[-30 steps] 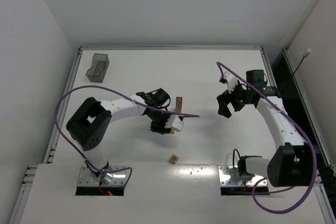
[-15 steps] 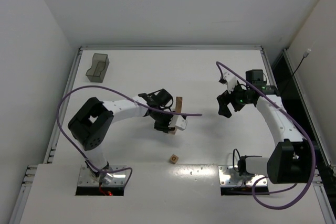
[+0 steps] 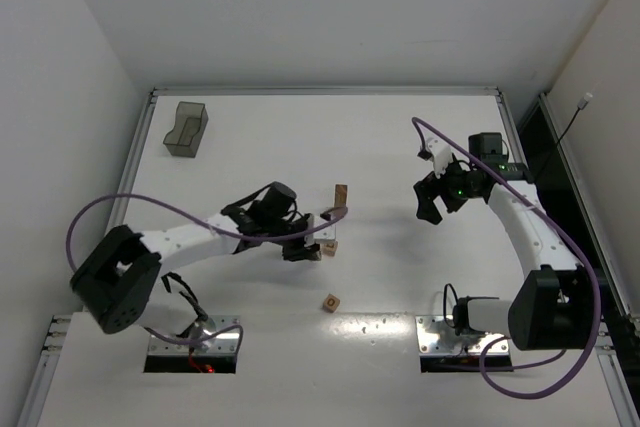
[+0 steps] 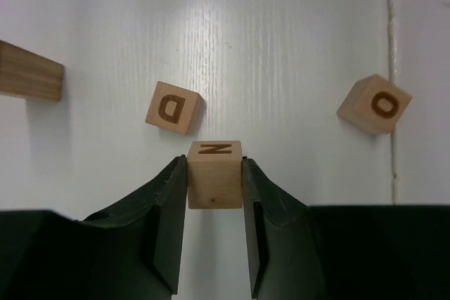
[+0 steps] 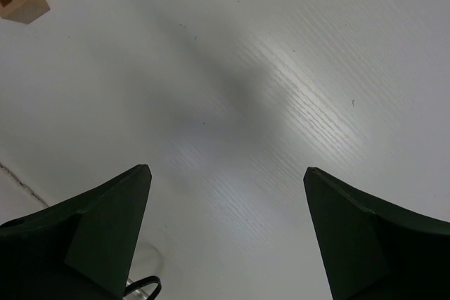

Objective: Build the wood block tower

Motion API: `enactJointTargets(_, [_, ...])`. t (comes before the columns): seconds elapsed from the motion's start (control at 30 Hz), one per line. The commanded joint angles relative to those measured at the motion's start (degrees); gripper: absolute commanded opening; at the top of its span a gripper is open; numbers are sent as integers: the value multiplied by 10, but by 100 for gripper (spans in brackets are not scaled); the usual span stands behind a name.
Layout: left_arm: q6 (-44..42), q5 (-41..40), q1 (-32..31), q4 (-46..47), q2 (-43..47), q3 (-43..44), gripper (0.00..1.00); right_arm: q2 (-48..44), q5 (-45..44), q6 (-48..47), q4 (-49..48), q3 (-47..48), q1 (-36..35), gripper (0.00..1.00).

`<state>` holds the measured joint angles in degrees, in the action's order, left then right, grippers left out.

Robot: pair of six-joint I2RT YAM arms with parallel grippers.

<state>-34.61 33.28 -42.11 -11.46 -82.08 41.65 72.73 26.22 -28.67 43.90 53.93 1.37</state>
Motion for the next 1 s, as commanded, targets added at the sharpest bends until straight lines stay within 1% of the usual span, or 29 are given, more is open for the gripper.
enactJointTargets(0.0, [154, 51, 12, 159, 94, -48, 0, 0, 20, -4, -9, 24, 2, 87])
enactJointTargets(0.03, [183, 45, 12, 201, 111, -60, 0, 6, 26, -4, -9, 24, 2, 87])
enactJointTargets(0.07, [233, 45, 3, 209, 123, -67, 0, 6, 26, 1, -9, 24, 2, 86])
enactJointTargets(0.1, [247, 31, 3, 201, 129, -58, 0, 6, 26, 1, -14, 29, 2, 86])
enactJointTargets(0.13, [255, 23, -11, 149, 129, -15, 0, 13, 26, 1, -14, 36, 2, 86])
enactJointTargets(0.2, [235, -2, -18, 60, 102, 53, 0, 18, 26, 6, -14, 46, 2, 86])
enactJointTargets(0.23, [205, -8, -18, -36, 58, 135, 0, 18, 26, 12, -14, 53, 2, 86])
enactJointTargets(0.3, [174, -21, -13, -137, 3, 224, 0, 24, 31, 12, -14, 58, 2, 86])
enactJointTargets(0.33, [174, -21, -5, -174, -21, 261, 0, 24, 31, 18, -14, 58, 2, 86])
enactJointTargets(0.37, [169, -21, 4, -231, -39, 296, 0, 30, 31, 18, -14, 64, -3, 86])
enactJointTargets(0.4, [176, -21, 24, -253, -68, 358, 0, 30, 31, 23, -14, 64, -3, 86])
enactJointTargets(0.43, [183, -21, 32, -268, -79, 385, 0, 30, 31, 23, -14, 64, -3, 86])
enactJointTargets(0.47, [184, -21, 32, -308, -90, 410, 0, 30, 31, 23, -14, 64, -3, 86])
enactJointTargets(0.5, [189, -26, 39, -326, -105, 456, 0, 30, 31, 23, -14, 64, -3, 86])
enactJointTargets(0.6, [214, -42, 39, -348, -105, 495, 0, 30, 31, 23, -14, 64, -3, 86])
enactJointTargets(0.7, [234, -80, 39, -371, -119, 521, 0, 30, 31, 23, -14, 69, -3, 86])
enactJointTargets(0.77, [247, -111, 27, -391, -135, 557, 0, 36, 31, 23, -9, 69, -3, 86])
enactJointTargets(0.8, [247, -111, 27, -425, -162, 576, 0, 36, 31, 23, -9, 69, -3, 86])
enactJointTargets(0.83, [239, -117, 22, -440, -176, 610, 0, 41, 31, 23, -9, 69, -3, 86])
enactJointTargets(0.87, [239, -134, 22, -449, -187, 623, 0, 41, 31, 23, -9, 69, -3, 86])
enactJointTargets(0.9, [239, -134, 14, -464, -201, 642, 0, 41, 31, 23, -9, 74, -3, 86])
enactJointTargets(0.93, [239, -140, 14, -489, -226, 673, 0, 46, 31, 23, -9, 74, -3, 86])
enactJointTargets(0.97, [239, -152, 8, -489, -235, 684, 0, 46, 31, 23, -9, 74, 3, 86])
